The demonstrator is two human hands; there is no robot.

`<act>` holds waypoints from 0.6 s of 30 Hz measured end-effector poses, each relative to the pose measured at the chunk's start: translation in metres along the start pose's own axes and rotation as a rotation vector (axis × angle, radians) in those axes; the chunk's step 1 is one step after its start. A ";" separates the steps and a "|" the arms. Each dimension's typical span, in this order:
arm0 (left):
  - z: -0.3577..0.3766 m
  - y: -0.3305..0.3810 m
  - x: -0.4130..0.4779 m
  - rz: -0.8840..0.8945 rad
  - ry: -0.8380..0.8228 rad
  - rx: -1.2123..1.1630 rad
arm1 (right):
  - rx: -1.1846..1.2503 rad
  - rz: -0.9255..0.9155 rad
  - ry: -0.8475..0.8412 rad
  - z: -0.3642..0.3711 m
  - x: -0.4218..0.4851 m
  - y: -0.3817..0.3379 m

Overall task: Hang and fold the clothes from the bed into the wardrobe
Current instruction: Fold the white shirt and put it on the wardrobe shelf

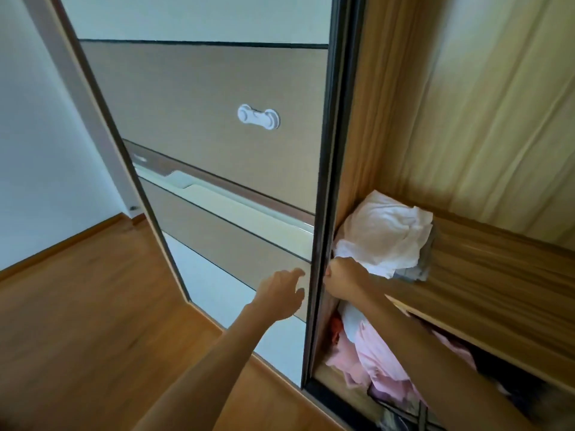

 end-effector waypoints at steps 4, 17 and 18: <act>-0.028 -0.085 -0.069 -0.140 0.022 0.025 | 0.032 -0.125 -0.119 0.023 -0.029 -0.085; -0.126 -0.334 -0.316 -0.767 0.065 0.054 | -0.007 -0.707 -0.442 0.135 -0.112 -0.400; -0.133 -0.351 -0.335 -0.822 0.074 0.046 | -0.010 -0.754 -0.462 0.143 -0.119 -0.425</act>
Point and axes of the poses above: each hand's wrist, its own x-axis towards the middle knuckle, its own z-axis out of the palm, y = z × x, the point moved 6 cm from there along x, towards the middle knuckle, and after that the axes turned 9 degrees about y, right-handed, at the moved point
